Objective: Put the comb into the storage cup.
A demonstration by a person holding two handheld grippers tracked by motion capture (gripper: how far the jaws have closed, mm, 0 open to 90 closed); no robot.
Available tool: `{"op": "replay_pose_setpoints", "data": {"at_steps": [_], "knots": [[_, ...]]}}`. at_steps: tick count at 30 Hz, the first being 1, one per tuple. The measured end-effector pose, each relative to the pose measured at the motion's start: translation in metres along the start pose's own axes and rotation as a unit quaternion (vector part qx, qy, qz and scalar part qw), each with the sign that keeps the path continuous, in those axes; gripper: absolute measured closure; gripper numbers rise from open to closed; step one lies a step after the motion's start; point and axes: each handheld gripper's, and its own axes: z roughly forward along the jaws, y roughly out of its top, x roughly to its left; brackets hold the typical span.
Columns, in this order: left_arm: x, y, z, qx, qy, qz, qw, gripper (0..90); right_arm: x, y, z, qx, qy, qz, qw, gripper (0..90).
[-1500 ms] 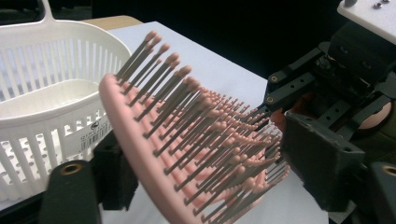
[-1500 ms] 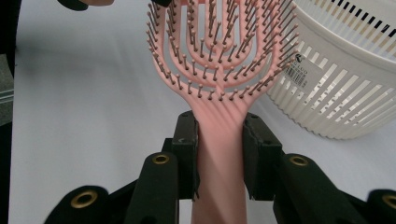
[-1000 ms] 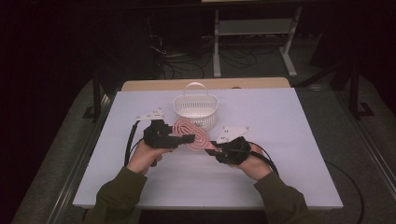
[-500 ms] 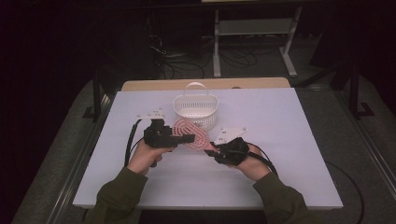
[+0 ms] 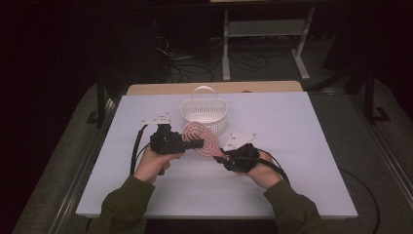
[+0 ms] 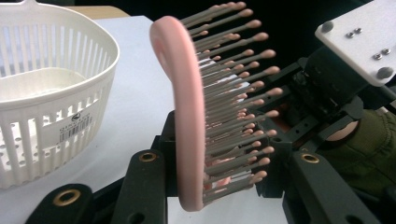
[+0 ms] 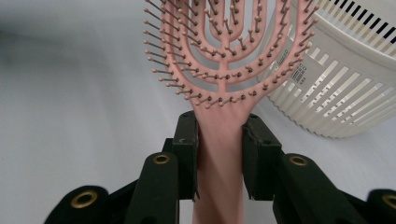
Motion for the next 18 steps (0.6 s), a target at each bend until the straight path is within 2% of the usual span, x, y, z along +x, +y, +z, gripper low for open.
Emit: {"op": "replay_pose_setpoints", "data": {"at_steps": [8,15,18], "knots": [[-0.0013,0.0005,-0.0001,-0.003,-0.008,0.002,1.0000,65.0,0.0004,-0.0001,0.0011,0.003,0.004,-0.001,1.0000,69.1],[-0.0036,0.0012,-0.0003,-0.005,-0.007,0.006,0.9999,65.4,-0.0001,-0.0004,0.0022,0.002,0.010,0.001,1.0000,68.9],[-0.0051,0.0018,-0.0010,-0.007,-0.001,0.011,0.9999,65.4,-0.0005,-0.0010,0.0029,0.003,0.012,0.002,0.9999,64.2]]}}
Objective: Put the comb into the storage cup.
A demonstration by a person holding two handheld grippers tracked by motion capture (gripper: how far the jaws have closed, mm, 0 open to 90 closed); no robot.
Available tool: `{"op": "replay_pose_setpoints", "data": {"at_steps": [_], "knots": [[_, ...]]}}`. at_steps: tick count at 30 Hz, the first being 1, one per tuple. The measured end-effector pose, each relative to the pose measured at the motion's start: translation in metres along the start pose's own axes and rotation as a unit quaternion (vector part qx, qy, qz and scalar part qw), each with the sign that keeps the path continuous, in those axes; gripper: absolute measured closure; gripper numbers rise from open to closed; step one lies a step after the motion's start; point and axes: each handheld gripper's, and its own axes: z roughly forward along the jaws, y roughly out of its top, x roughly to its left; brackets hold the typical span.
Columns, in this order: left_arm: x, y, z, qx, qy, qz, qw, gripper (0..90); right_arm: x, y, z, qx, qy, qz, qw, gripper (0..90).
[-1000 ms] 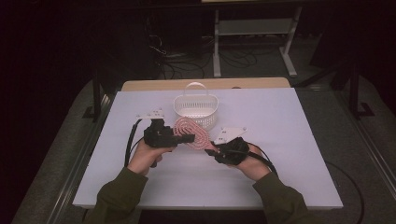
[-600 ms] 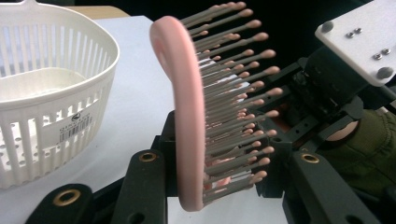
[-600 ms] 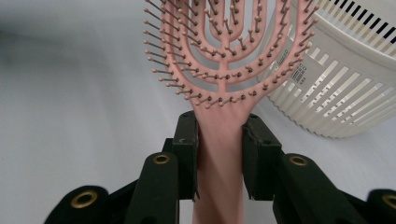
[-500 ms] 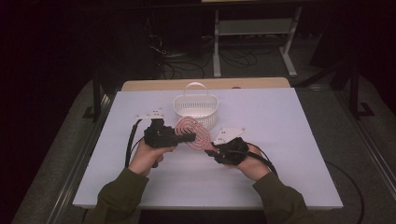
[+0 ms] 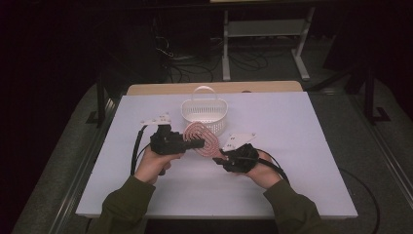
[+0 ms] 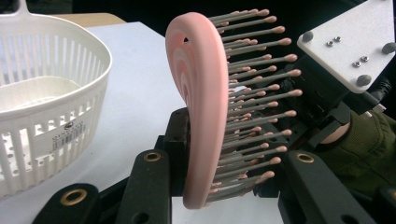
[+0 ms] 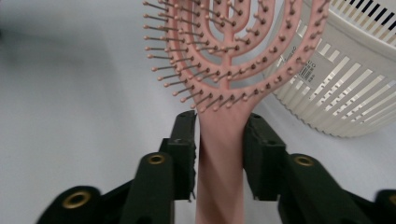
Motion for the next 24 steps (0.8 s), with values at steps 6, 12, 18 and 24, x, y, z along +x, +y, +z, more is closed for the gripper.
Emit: {"op": "replay_pose_setpoints", "data": {"at_steps": [6,12,18,24], "knots": [[0.002,0.001,-0.005,-0.012,0.003,-0.003,0.9999,65.4,-0.002,-0.001,0.000,-0.008,-0.001,0.025,0.9996,49.5],[0.006,0.002,-0.013,-0.020,0.010,-0.009,0.9997,65.3,-0.008,-0.005,-0.001,-0.015,0.011,0.063,0.9979,40.7],[0.009,0.002,-0.018,-0.025,0.016,-0.011,0.9995,65.3,-0.011,-0.009,-0.003,-0.014,0.014,0.083,0.9964,33.0],[0.011,0.002,-0.023,-0.028,0.021,-0.015,0.9993,65.3,-0.010,-0.014,-0.007,-0.009,-0.003,0.097,0.9952,26.4]]}}
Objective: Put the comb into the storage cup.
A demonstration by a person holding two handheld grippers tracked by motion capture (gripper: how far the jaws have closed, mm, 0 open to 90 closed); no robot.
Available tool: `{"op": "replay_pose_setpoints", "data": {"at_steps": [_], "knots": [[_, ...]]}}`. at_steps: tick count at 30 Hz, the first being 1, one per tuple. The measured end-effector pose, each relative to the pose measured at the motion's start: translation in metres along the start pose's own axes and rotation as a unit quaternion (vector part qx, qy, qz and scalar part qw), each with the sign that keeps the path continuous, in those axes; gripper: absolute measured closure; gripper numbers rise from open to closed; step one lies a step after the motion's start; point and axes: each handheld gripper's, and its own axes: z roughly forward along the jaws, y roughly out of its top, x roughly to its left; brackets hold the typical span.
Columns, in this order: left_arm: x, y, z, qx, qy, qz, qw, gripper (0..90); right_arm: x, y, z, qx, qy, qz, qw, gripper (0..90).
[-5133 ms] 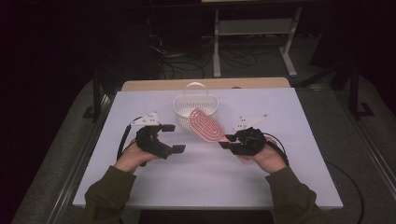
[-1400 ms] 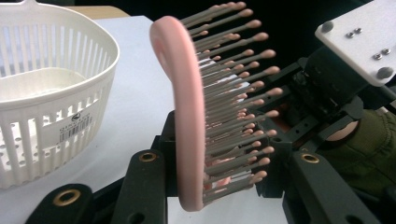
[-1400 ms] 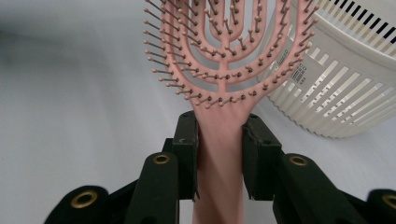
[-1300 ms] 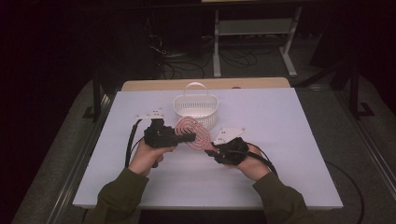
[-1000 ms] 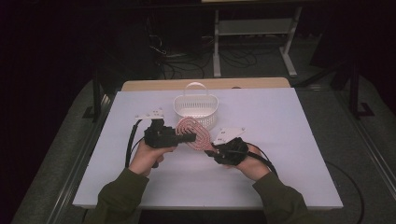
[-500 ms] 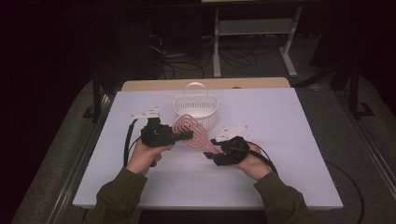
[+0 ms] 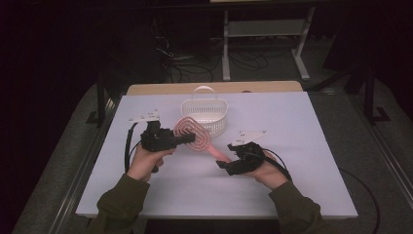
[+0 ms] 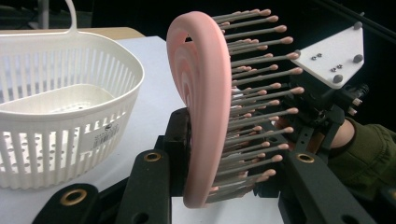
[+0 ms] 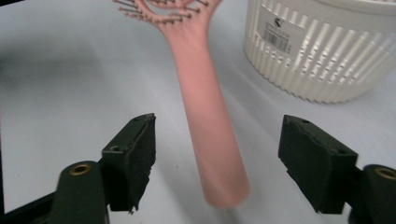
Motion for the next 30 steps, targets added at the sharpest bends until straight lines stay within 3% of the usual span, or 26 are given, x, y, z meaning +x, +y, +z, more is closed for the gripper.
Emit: {"op": "replay_pose_setpoints", "data": {"at_steps": [11,24,30], "knots": [[0.002,0.002,-0.006,-0.009,0.002,-0.003,1.0000,65.3,-0.009,-0.018,-0.014,0.001,-0.024,0.030,0.9993,21.0],[0.002,0.004,-0.012,-0.017,0.001,-0.001,0.9999,65.3,-0.021,-0.042,-0.034,-0.012,-0.058,0.065,0.9961,13.5],[0.003,0.005,-0.013,-0.018,0.003,-0.003,0.9998,65.3,-0.026,-0.055,-0.039,-0.014,-0.062,0.075,0.9951,5.2]]}}
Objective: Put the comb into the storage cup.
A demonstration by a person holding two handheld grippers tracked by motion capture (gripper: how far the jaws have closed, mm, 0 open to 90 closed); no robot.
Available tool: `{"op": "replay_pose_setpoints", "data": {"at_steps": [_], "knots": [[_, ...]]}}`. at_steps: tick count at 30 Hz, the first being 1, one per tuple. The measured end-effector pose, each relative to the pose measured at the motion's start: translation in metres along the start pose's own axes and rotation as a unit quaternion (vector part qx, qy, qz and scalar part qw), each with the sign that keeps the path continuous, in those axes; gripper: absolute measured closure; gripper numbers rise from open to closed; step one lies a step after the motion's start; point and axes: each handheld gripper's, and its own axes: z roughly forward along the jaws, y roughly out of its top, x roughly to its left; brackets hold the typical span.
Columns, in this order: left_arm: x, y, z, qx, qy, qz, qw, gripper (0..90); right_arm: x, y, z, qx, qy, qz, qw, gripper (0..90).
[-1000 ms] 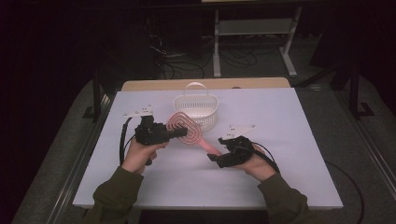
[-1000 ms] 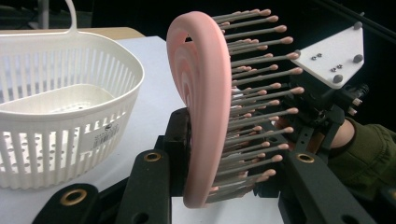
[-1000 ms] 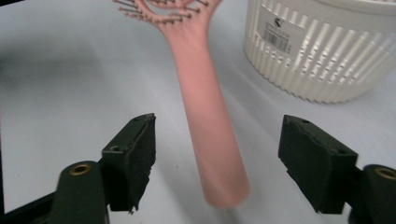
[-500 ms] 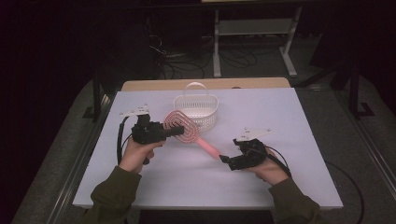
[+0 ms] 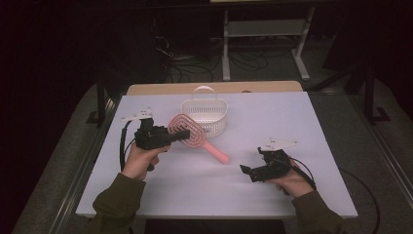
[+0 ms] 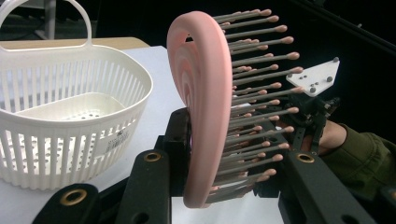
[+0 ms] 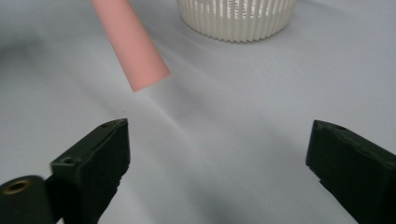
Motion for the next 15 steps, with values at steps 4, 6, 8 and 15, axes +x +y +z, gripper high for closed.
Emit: {"op": "replay_pose_setpoints", "data": {"at_steps": [4,6,8,15], "knots": [[-0.001,0.000,0.000,-0.001,-0.001,0.000,1.0000,65.3,-0.004,-0.008,-0.002,0.004,-0.009,0.002,1.0000,1.5],[-0.001,0.000,0.000,-0.001,-0.001,0.000,1.0000,65.3,-0.005,-0.012,-0.004,0.006,-0.010,0.004,0.9999,0.0],[-0.001,0.000,0.000,-0.001,-0.001,0.000,1.0000,65.3,-0.006,-0.016,-0.005,0.009,-0.012,0.006,0.9999,0.0],[-0.001,0.001,0.000,-0.006,-0.008,-0.004,0.9999,65.3,-0.010,-0.029,-0.007,0.029,-0.007,-0.002,0.9996,0.0]]}}
